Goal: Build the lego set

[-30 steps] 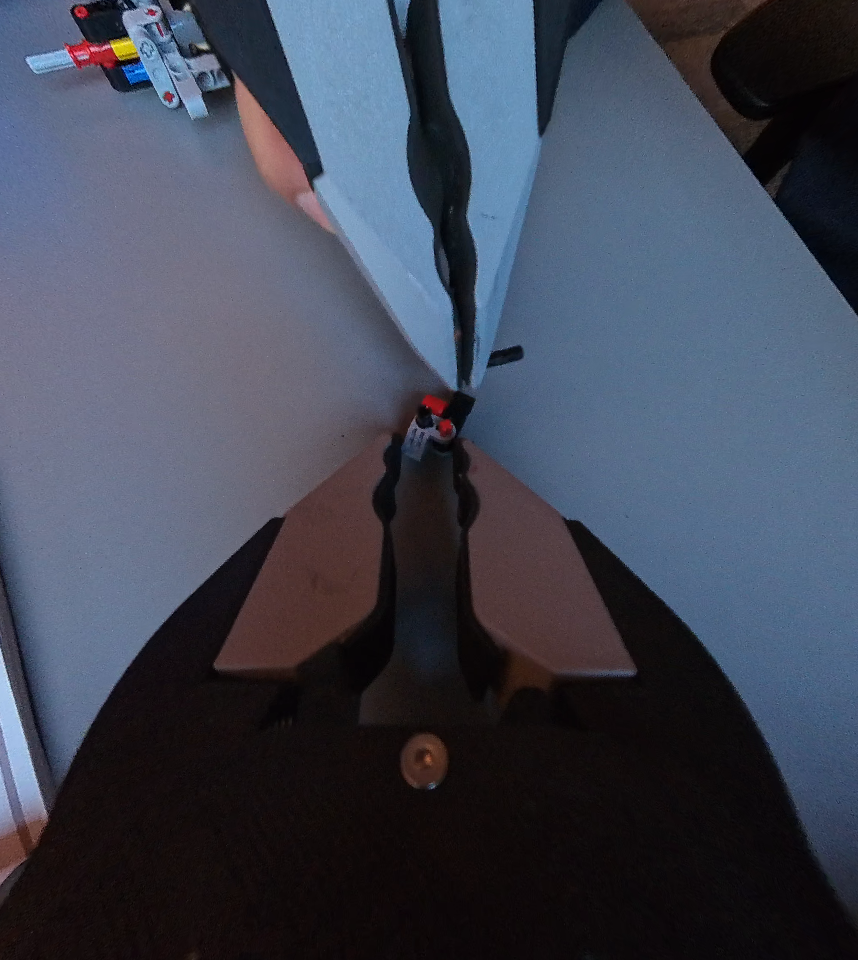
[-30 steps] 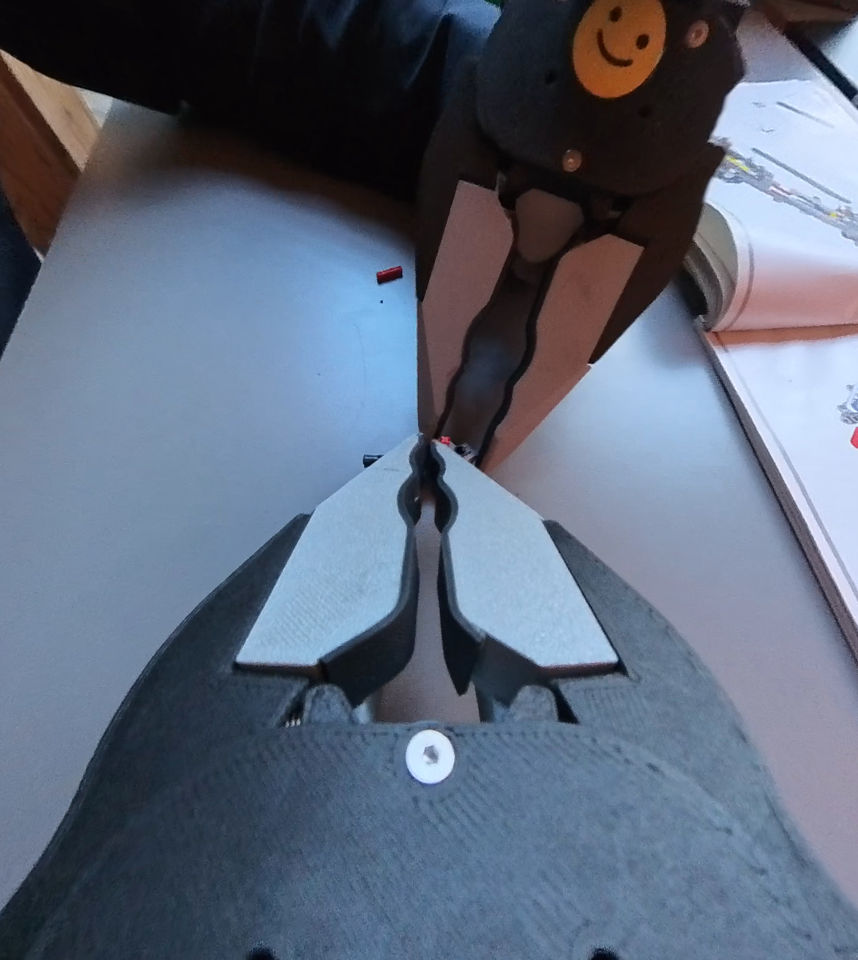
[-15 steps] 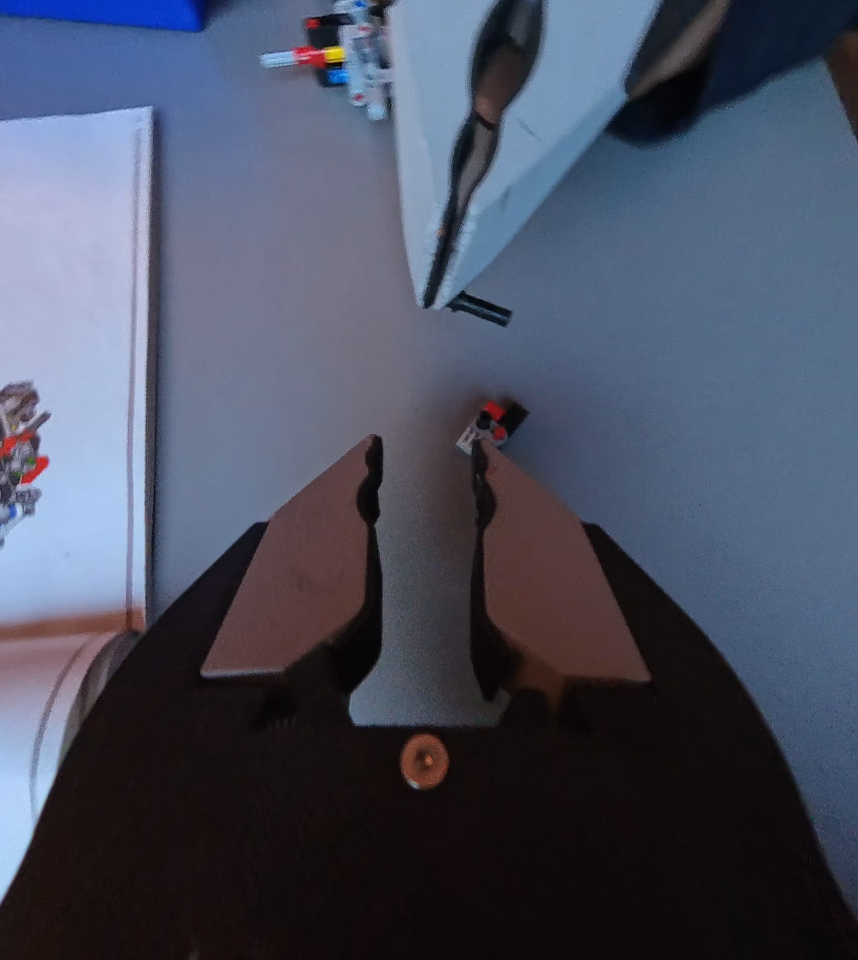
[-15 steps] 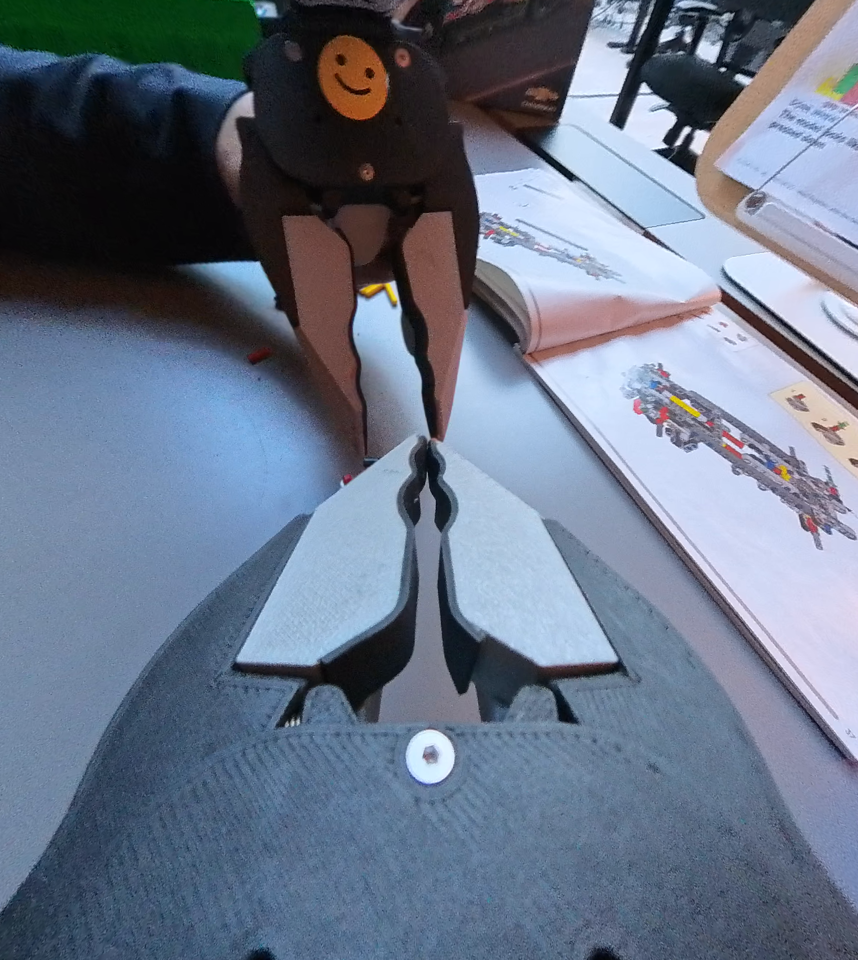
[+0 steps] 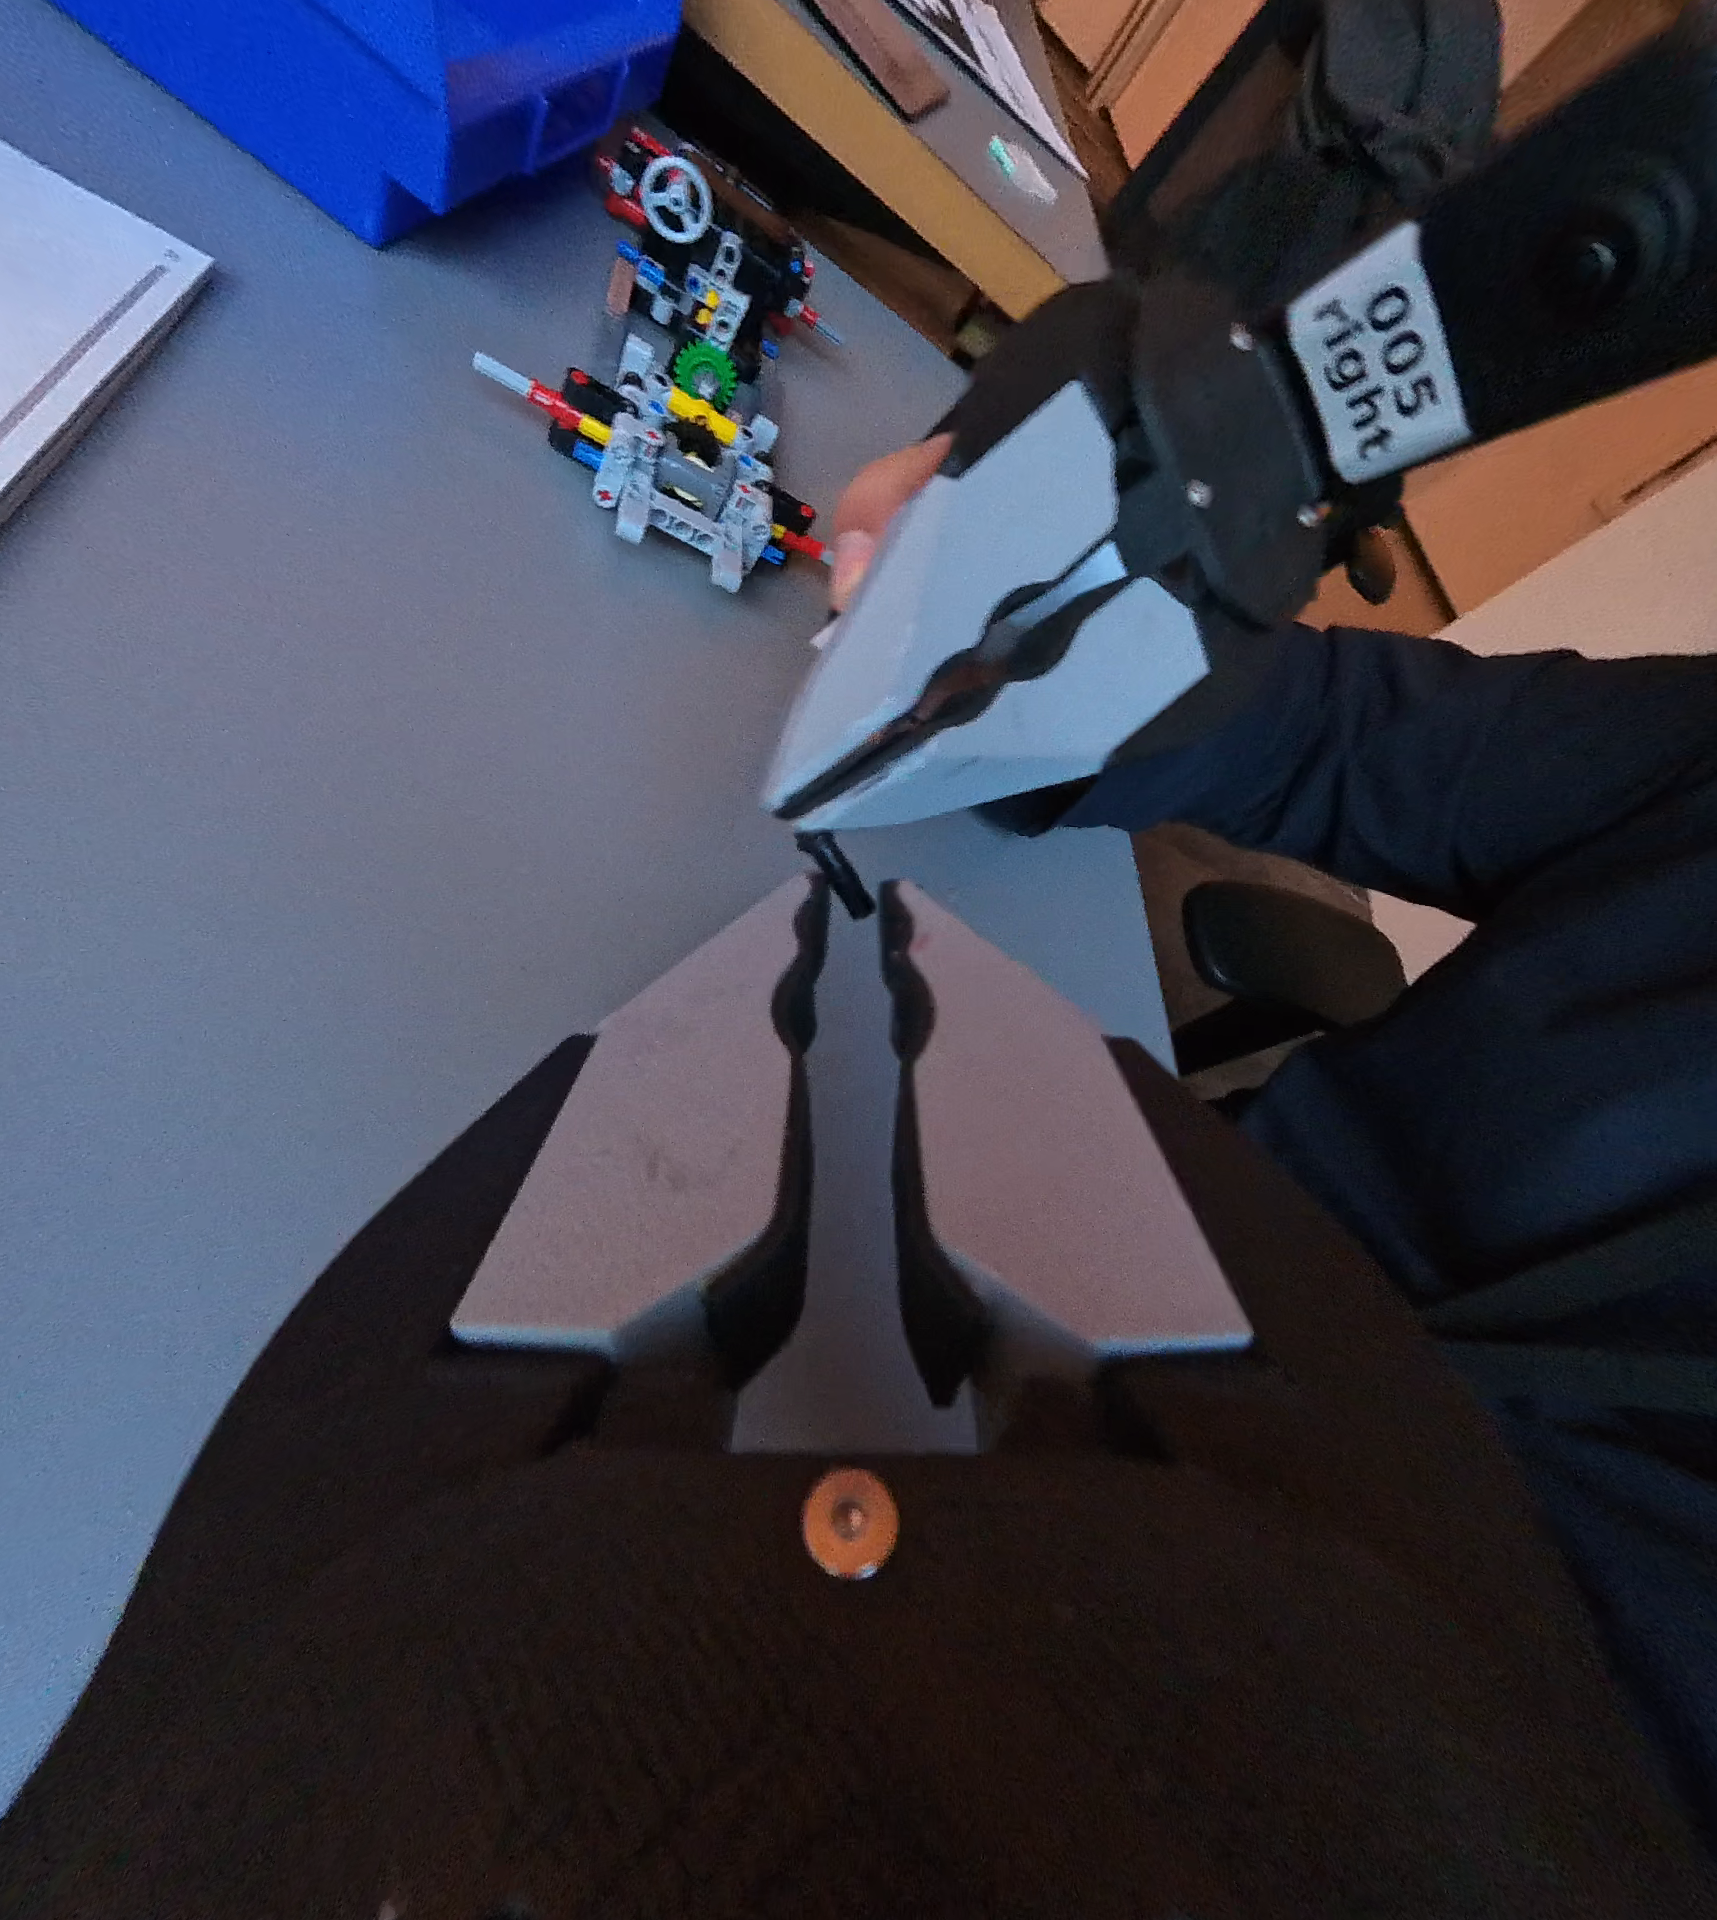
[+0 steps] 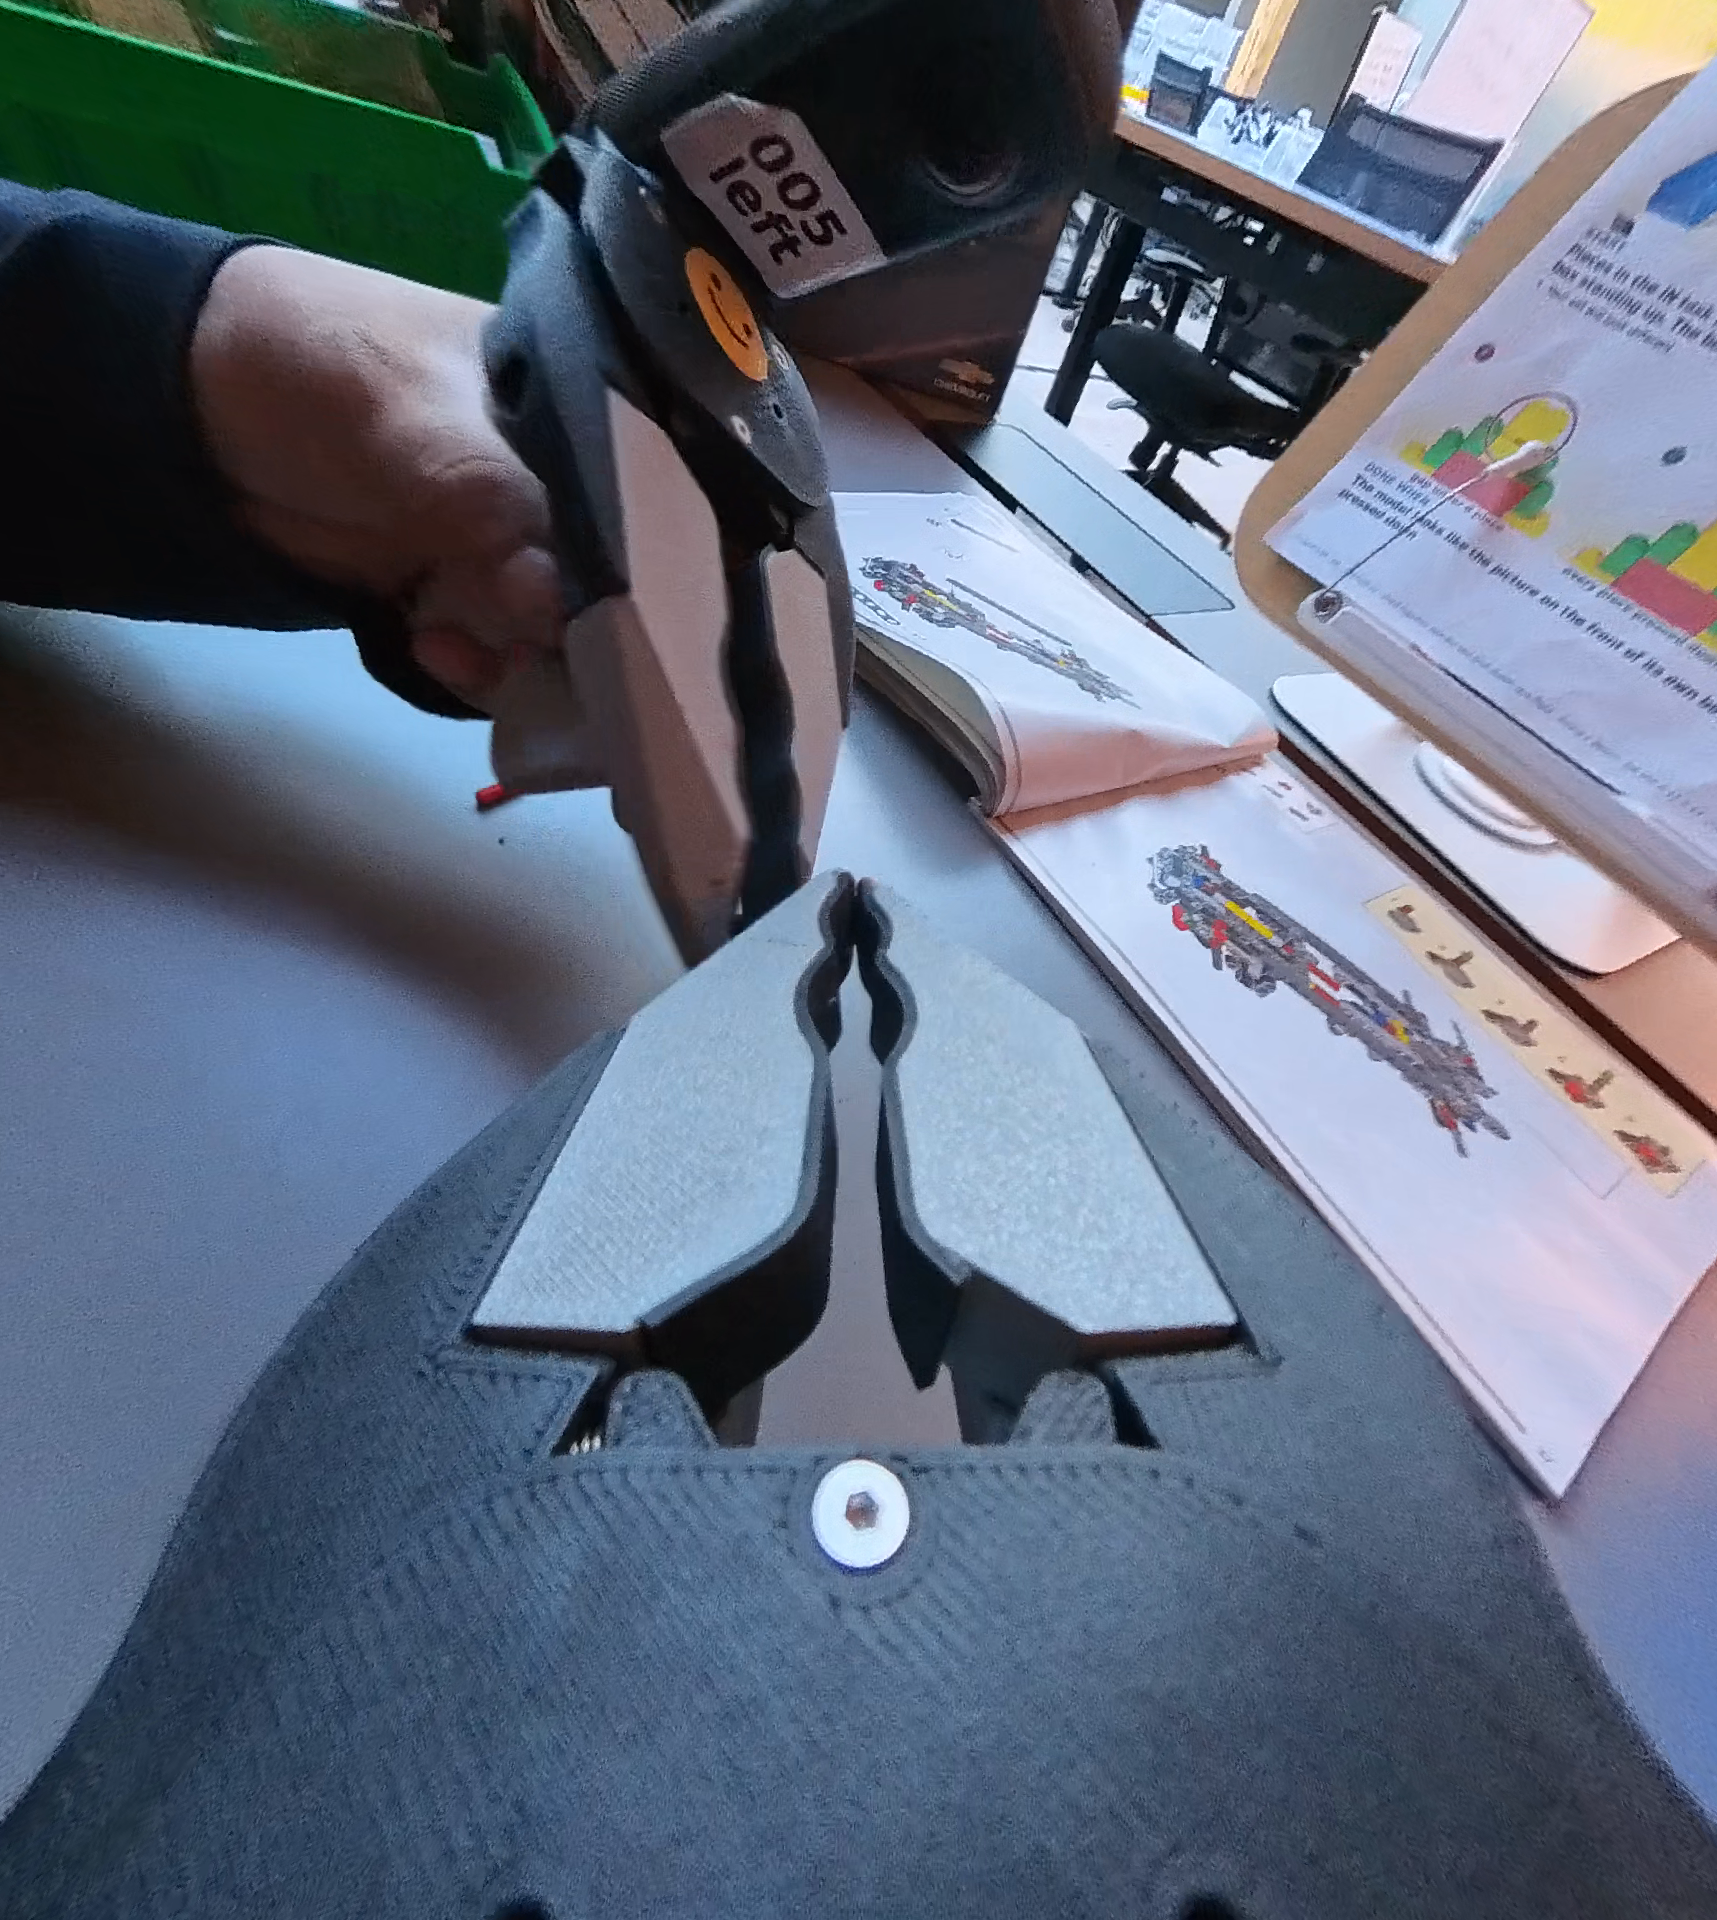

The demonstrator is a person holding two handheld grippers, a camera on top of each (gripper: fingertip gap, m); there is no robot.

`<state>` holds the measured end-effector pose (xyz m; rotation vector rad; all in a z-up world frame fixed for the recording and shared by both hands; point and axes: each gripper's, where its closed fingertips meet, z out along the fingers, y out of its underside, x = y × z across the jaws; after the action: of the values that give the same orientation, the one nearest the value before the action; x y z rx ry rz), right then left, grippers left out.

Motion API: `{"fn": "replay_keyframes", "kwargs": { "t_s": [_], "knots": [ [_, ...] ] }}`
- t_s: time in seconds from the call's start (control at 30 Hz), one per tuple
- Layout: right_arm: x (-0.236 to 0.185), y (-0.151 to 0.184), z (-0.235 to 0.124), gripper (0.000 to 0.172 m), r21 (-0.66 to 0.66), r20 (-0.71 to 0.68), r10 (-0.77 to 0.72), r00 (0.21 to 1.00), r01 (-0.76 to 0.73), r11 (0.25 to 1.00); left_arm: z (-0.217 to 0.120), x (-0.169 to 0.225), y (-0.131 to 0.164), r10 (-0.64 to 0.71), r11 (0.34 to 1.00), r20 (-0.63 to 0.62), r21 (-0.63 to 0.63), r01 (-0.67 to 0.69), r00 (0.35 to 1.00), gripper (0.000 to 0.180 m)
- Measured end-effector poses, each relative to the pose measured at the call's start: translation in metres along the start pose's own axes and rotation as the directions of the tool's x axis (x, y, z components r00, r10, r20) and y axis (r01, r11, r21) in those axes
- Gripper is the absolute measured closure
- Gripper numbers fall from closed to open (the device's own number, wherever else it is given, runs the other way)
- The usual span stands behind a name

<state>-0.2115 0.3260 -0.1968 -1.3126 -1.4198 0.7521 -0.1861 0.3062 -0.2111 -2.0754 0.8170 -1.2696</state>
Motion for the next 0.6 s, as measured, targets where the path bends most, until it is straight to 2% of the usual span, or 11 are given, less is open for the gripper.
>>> {"fn": "replay_keyframes", "kwargs": {
  "t_s": [0.17, 0.27, 0.33, 0.47, 0.6],
  "knots": [
    [0.002, 0.003, 0.001, 0.172, -0.014, -0.017, -0.005, 1.000, 0.005, 1.000, 0.002, -0.010, 0.002, 0.013, 1.000, 0.060, 0.001, -0.014, 0.998, 0.177],
    [0.004, 0.006, 0.002, 0.172, -0.016, 0.015, 0.051, 0.999, -0.051, 0.999, 0.001, -0.023, 0.004, 0.137, 0.991, 0.187, -0.026, -0.135, 0.973, 0.179],
    [0.006, 0.010, 0.004, 0.172, -0.021, 0.057, 0.141, 0.988, -0.140, 0.990, -0.001, -0.030, 0.004, 0.253, 0.967, 0.277, -0.059, -0.247, 0.927, 0.179],
    [0.009, 0.009, -0.002, 0.170, -0.011, 0.222, 0.373, 0.901, -0.380, 0.925, -0.005, -0.040, 0.004, 0.443, 0.894, 0.420, -0.146, -0.424, 0.792, 0.178],
    [0.000, 0.013, -0.003, 0.161, -0.094, 0.374, 0.508, 0.776, -0.513, 0.853, -0.005, -0.033, -0.001, 0.510, 0.854, 0.425, -0.149, -0.498, 0.747, 0.178]
  ]
}}
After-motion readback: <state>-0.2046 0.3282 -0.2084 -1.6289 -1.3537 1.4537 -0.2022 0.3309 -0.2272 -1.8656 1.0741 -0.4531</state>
